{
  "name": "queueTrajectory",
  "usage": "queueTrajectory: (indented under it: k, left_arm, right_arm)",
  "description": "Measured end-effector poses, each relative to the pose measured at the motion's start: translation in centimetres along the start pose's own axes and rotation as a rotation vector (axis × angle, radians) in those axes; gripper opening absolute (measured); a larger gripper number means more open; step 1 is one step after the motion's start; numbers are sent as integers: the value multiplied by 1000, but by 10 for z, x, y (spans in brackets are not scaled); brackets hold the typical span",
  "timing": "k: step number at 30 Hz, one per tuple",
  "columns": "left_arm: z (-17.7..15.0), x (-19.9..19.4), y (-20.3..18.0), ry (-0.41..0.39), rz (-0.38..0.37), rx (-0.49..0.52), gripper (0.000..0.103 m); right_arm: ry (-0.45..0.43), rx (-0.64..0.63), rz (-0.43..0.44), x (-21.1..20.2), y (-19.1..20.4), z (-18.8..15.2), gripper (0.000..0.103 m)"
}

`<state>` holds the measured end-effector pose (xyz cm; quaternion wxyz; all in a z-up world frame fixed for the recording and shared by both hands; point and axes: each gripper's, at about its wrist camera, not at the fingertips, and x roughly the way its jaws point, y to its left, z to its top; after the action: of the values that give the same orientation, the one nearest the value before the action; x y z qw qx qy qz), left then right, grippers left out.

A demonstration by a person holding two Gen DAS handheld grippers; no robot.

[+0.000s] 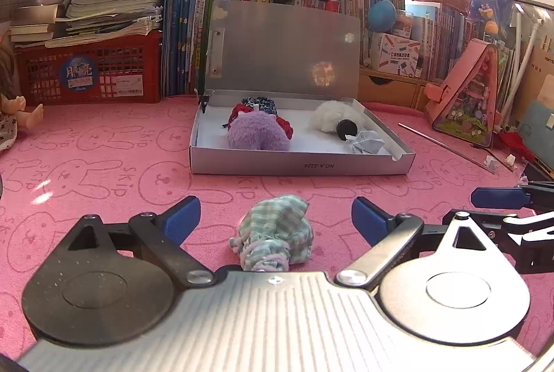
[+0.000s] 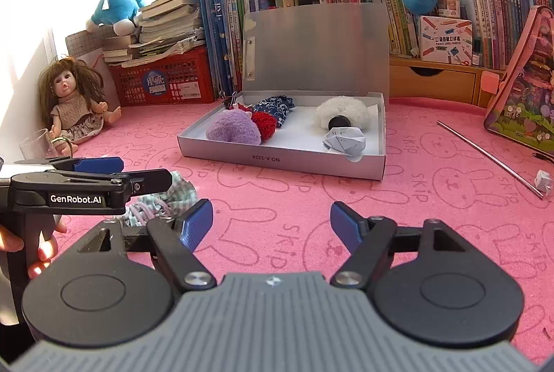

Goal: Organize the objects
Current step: 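Move the left tool toward the green striped cloth while the right tool moves toward the tissue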

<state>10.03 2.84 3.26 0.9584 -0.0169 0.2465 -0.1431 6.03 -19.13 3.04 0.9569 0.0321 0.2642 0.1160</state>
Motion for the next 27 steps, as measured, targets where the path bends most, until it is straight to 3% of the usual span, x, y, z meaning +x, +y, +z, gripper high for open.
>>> queueTrajectory:
  k: [10, 13, 18, 22, 27]
  left_arm:
    - [-25, 4, -2, 44, -1, -14, 93]
    - [-25, 6, -1, 47, 4, -20, 87]
    - [-25, 6, 0, 59, 1, -27, 62]
    - [-26, 9, -1, 68, 5, -16, 58]
    - [-28, 12, -2, 55, 24, 4, 58]
  right_arm:
    - [58, -17, -17, -7, 14, -40, 84]
    - [63, -30, -36, -10, 16, -48, 84]
    - [54, -58, -34, -18, 22, -57, 84]
    - [37, -85, -26, -27, 26, -59, 84]
    - [44, -124, -8, -32, 34, -65, 73]
